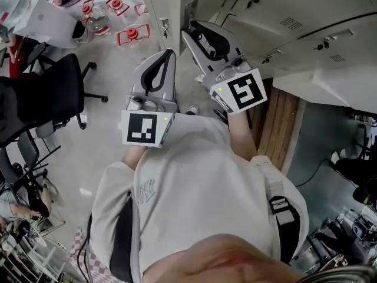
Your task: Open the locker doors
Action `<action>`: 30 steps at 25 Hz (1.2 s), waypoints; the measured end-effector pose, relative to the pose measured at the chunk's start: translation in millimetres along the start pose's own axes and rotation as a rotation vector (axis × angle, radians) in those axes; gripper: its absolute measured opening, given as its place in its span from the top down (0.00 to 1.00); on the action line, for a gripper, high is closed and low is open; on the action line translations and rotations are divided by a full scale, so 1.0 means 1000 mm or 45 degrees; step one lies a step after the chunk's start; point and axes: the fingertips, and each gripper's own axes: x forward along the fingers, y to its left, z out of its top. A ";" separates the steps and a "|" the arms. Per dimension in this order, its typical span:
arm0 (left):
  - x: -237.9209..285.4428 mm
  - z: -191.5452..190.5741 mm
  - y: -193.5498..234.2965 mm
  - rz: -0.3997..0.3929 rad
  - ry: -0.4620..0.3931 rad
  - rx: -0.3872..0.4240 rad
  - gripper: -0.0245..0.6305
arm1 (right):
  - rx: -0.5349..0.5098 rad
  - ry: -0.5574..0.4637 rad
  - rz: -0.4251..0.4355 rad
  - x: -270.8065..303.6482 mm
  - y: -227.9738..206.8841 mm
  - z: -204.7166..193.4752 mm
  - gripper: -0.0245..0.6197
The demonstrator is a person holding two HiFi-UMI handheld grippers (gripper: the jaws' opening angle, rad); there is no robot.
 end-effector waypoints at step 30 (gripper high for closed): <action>0.063 -0.009 -0.059 -0.239 0.097 -0.096 0.96 | -0.109 0.186 -0.678 -0.021 -0.240 -0.030 0.84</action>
